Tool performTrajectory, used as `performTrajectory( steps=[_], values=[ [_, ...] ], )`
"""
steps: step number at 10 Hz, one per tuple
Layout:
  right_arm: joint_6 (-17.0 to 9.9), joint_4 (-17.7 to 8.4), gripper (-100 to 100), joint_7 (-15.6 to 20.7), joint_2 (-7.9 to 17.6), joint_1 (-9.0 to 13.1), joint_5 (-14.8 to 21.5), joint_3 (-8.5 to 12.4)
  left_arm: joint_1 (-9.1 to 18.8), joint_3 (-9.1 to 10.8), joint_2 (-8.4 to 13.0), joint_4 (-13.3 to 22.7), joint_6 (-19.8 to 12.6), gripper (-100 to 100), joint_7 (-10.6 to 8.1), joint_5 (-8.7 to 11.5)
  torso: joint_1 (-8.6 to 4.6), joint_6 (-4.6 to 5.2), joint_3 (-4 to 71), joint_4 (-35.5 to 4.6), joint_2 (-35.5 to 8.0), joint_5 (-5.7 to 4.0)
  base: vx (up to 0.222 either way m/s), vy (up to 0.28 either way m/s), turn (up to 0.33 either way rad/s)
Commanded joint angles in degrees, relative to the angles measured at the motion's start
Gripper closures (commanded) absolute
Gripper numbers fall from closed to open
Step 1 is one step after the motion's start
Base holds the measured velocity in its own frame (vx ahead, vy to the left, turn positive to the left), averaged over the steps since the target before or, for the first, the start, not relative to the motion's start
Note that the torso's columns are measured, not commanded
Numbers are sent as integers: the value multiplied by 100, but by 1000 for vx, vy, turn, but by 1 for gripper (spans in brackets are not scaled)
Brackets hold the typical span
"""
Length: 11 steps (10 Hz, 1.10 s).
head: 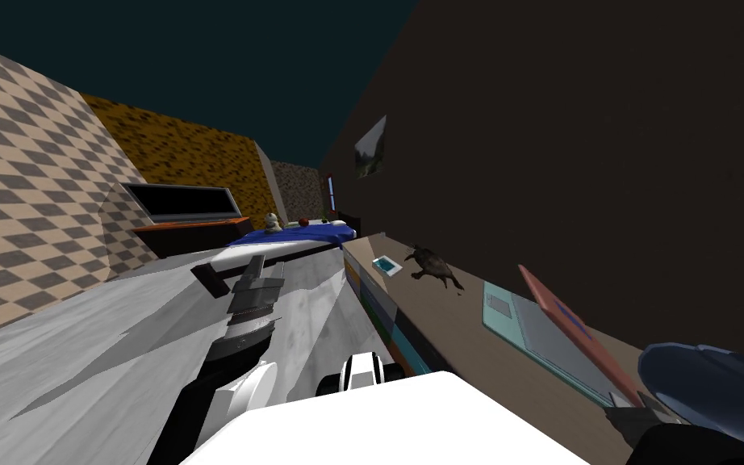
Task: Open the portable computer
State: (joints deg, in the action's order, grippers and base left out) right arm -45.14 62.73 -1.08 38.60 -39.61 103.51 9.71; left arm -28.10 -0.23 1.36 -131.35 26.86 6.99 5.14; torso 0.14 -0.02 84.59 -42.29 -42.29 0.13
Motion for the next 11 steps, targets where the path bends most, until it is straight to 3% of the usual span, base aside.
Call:
performTrajectory(
  steps=[1, 2, 3, 4, 9, 10, 11],
  values=[
    [-65, -97, 100, 104, -9, -28, 95, -23, 0, 0, 0, 0, 0, 0, 0, 0, 0, 1, 1, 1, 1, -2, 34, 8, 3],
    [-242, -277, 100, 413, -116, -28, 279, -90, 0, 0, 0, 0, 0, 0, 0, 0, -3, 1, -5, -2, -10, 0, 55, -13, 4],
    [-242, -277, 100, 424, -116, -28, 279, -90, 0, 0, 0, 0, 0, 0, 0, 0, -12, 7, -4, 0, -4, -8, 40, -7, -12],
    [-17, -159, -100, 286, 126, -152, 153, 46, 0, 0, 0, 0, 0, 0, 0, 0, -8, 11, -6, 0, -11, -7, 14, 55, -34],
    [407, 17, -100, 64, 657, -452, -68, 331, 1, 0, 0, 0, 0, 0, 0, 0, 0, 3, 2, 1, 2, 3, 16, 72, -21],
    [369, 90, -100, 159, 552, -465, -71, 317, 1, 0, 0, 0, 0, 0, 0, 0, 3, 2, 1, -1, 0, 5, 4, 26, -8],
    [399, 112, 0, 167, 561, -480, -83, 331, 1, 0, 0, 0, 0, 0, 0, 0, -10, 1, -3, -1, -3, -5, 2, 7, 1]
  ],
)
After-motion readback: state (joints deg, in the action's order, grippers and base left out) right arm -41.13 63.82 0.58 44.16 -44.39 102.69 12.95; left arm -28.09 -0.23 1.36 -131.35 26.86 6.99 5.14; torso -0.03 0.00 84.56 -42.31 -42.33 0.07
